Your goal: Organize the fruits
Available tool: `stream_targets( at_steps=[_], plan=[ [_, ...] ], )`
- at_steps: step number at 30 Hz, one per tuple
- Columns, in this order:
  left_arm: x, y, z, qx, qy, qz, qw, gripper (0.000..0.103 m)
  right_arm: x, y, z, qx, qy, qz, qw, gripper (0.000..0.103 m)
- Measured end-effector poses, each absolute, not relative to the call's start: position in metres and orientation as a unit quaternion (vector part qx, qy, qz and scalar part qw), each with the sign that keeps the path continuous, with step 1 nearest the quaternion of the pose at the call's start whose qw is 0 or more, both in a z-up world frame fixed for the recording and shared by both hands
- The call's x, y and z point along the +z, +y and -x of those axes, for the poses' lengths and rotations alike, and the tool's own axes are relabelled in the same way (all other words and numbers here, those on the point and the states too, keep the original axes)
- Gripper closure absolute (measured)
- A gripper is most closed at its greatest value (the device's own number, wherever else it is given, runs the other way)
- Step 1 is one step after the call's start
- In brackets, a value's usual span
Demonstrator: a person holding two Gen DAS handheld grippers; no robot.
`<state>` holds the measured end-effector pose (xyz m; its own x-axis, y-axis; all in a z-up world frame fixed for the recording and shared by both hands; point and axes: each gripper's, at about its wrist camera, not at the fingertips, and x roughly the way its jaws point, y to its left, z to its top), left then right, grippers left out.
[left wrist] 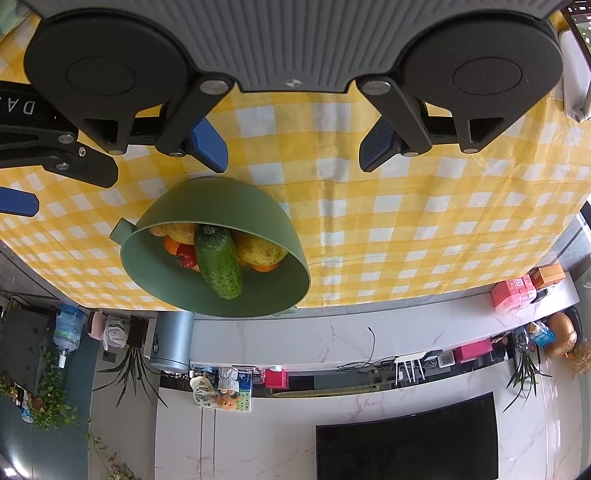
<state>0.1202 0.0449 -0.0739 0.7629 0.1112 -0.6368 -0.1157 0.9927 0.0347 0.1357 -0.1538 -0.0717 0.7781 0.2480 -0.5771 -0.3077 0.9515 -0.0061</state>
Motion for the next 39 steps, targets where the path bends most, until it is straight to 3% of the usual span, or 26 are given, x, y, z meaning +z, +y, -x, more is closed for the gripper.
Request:
stream_targets(
  at_steps=[39],
  plan=[
    [-0.0732, 0.0443, -0.1211, 0.061, 0.34, 0.006, 0.938, 0.008, -0.0745, -0.1516, -0.137, 0.147, 0.303, 0.054, 0.94, 0.009]
  ],
)
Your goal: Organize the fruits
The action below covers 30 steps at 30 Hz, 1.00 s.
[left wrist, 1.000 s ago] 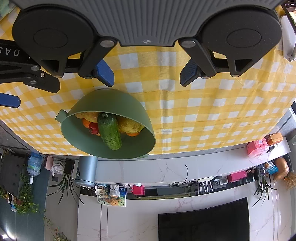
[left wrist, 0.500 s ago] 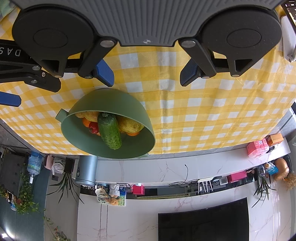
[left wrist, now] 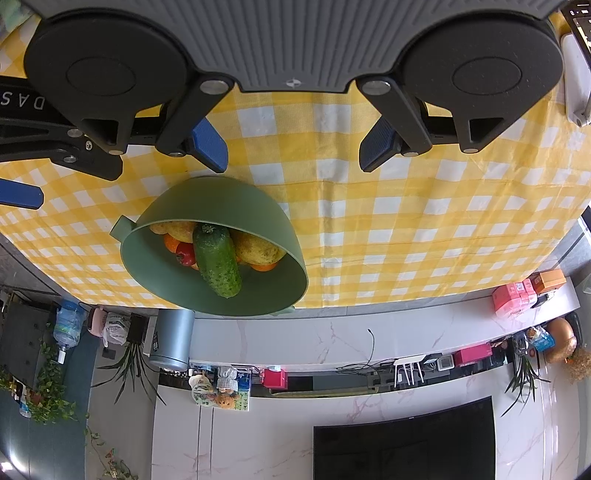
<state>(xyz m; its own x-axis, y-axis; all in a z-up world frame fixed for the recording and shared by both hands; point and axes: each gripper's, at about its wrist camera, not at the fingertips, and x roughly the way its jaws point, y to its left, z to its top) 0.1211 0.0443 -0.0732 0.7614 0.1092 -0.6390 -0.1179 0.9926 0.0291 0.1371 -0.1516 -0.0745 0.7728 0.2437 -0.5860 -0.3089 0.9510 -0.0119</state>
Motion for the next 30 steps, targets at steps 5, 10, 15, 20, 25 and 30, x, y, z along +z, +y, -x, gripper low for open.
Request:
stream_targets(
  at_steps=[5, 10, 15, 20, 25, 30],
  plan=[
    [-0.073, 0.042, -0.121, 0.057, 0.34, 0.01, 0.939, 0.008, -0.076, -0.151, -0.137, 0.147, 0.305, 0.055, 0.939, 0.009],
    [-0.074, 0.043, -0.121, 0.057, 0.34, 0.01, 0.939, 0.008, -0.079, -0.151, -0.136, 0.148, 0.308, 0.055, 0.938, 0.009],
    [-0.074, 0.042, -0.121, 0.056, 0.339, 0.012, 0.939, 0.008, -0.079, -0.151, -0.136, 0.147, 0.308, 0.055, 0.938, 0.009],
    [-0.073, 0.041, -0.121, 0.055, 0.339, 0.013, 0.939, 0.008, -0.08, -0.151, -0.137, 0.148, 0.309, 0.056, 0.938, 0.009],
    [-0.073, 0.038, -0.122, 0.051, 0.338, 0.014, 0.94, 0.008, -0.079, -0.151, -0.138, 0.148, 0.309, 0.057, 0.938, 0.009],
    [-0.073, 0.03, -0.124, 0.056, 0.337, 0.013, 0.94, 0.008, -0.079, -0.151, -0.138, 0.148, 0.31, 0.057, 0.938, 0.009]
  ],
)
